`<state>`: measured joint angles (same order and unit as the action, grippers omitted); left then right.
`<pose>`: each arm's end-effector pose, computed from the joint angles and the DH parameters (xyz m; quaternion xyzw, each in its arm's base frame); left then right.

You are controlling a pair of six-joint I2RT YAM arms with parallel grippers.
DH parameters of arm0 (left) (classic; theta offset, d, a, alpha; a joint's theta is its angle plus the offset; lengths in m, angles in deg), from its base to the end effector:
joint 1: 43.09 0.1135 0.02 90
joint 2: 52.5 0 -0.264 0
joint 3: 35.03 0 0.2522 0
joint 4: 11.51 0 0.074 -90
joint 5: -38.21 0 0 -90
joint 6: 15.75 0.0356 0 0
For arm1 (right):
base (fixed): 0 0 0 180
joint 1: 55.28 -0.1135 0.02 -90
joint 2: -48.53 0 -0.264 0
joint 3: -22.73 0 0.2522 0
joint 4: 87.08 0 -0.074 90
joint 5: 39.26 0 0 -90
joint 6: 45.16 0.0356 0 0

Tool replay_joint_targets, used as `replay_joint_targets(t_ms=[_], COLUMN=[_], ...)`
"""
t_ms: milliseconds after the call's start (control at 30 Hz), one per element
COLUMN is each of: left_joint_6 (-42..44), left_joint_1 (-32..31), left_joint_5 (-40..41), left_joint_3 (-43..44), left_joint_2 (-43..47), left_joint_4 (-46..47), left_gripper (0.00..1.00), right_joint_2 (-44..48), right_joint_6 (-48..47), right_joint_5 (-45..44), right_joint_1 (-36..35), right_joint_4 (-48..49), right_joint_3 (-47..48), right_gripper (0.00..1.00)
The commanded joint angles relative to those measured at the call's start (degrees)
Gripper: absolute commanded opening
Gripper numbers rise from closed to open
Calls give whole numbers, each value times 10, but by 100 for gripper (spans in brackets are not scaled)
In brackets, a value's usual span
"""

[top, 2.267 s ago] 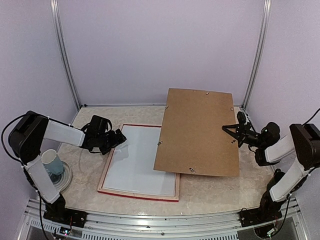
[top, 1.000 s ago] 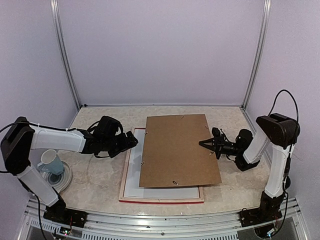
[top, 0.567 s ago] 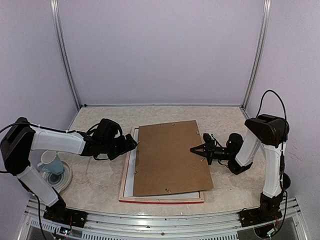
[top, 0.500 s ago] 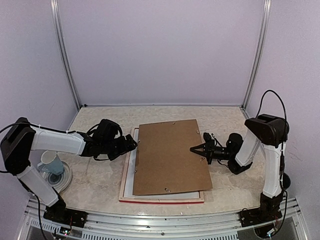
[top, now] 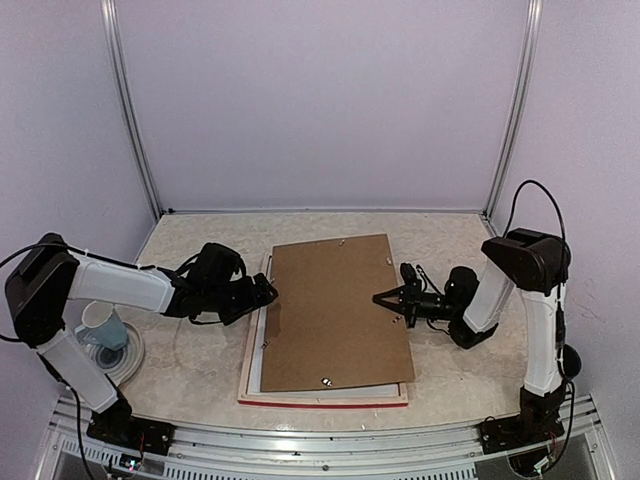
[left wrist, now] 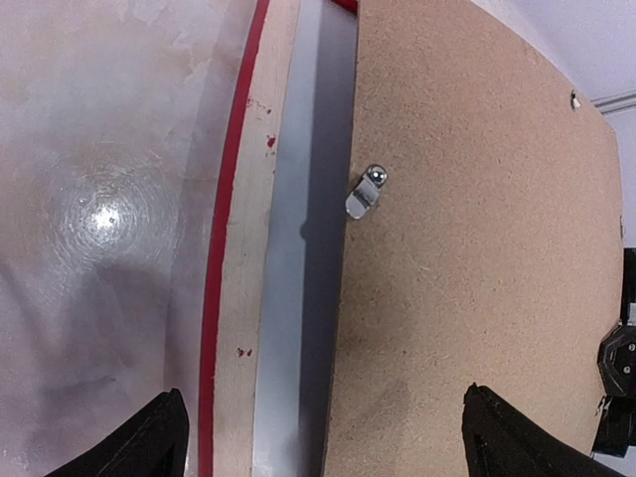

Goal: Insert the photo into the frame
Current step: Place the backboard on the frame body.

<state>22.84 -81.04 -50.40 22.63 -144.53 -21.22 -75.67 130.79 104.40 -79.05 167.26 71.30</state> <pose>0.2499 -0.1938 0.1587 -0.1126 0.9138 -0.2663 0.2852 0.2868 0.1577 0.0854 0.0593 0.7093 0.6959 0.0952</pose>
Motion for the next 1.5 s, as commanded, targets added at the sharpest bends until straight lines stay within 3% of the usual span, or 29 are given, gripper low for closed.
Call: replay_joint_targets(t_ms=[0,333,900,1300,1467], left_joint_6=[-5,-8,-23,-34,-36], left_joint_1=[2,2,2,9,17], left_joint_5=[-10,-24,-55,-49,-46], left_joint_3=[-6,-10,-23,-33,-43], left_joint_2=[-10,-10,-20,-25,-19], left_joint_4=[22,33,79,81,84], left_gripper=[94,94,95,95,95], right_joint_2=[-11,-24,5,-1,7], right_joint_6=[-7,-21,-25,59,76], right_joint_5=[-8,-21,-32,-12,-13], right_joint_1=[-7,-12,-25,-25,-25], right_joint_4=[44,31,-30,66,63], right_joint_3=[-4,-9,-15,-5,-6], right_gripper=[0,0,9,4,3])
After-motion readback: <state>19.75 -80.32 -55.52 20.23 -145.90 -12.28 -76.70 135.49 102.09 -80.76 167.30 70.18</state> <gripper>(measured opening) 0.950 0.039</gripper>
